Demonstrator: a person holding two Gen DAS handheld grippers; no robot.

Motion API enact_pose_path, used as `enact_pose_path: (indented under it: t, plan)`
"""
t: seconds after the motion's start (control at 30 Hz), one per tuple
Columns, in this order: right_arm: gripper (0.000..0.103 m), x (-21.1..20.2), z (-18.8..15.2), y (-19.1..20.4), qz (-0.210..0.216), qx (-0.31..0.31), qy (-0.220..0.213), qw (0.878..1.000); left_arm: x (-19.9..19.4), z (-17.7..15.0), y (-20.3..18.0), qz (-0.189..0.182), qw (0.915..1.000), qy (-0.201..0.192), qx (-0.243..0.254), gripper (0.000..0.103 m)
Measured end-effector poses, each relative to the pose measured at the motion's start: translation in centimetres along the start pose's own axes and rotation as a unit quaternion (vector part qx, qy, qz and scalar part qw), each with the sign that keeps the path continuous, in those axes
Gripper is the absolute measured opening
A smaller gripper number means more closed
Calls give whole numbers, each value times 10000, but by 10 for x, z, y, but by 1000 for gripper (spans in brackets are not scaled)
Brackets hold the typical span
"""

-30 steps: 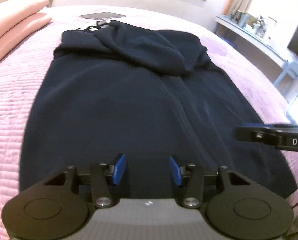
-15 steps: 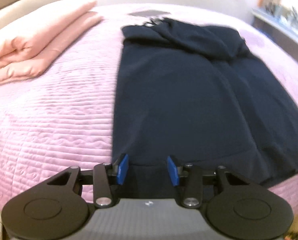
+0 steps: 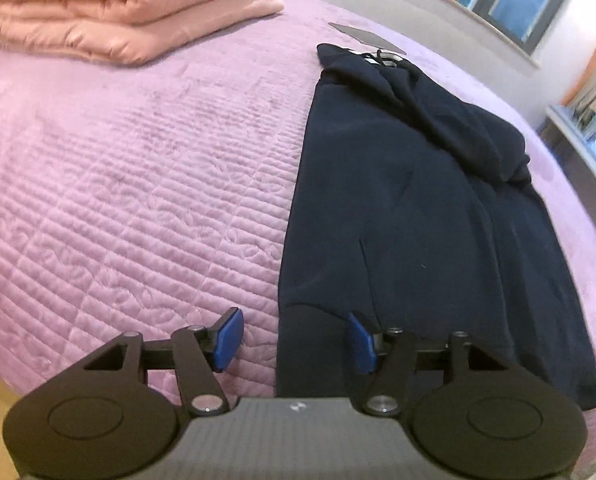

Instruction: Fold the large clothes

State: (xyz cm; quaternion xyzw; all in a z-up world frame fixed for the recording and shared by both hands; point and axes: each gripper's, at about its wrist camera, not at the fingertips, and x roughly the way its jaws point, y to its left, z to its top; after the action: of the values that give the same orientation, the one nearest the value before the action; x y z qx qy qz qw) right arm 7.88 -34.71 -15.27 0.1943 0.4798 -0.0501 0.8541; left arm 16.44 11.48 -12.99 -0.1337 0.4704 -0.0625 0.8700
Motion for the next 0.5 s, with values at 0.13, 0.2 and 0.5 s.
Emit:
enact_pose_path:
  t: [0.13, 0.2, 0.5]
  plan:
    - [76, -2, -4, 13, -330, -290, -17, 9990, 7, -6, 3, -286, 9993, 172, -183, 65]
    - [73, -2, -1, 10, -271, -253, 45, 9993, 7, -7, 4, -353, 9990, 143, -244, 68]
    - [23, 0, 8, 31, 249, -1690, -14, 9853, 29, -3, -14, -401, 9964, 150, 735, 55]
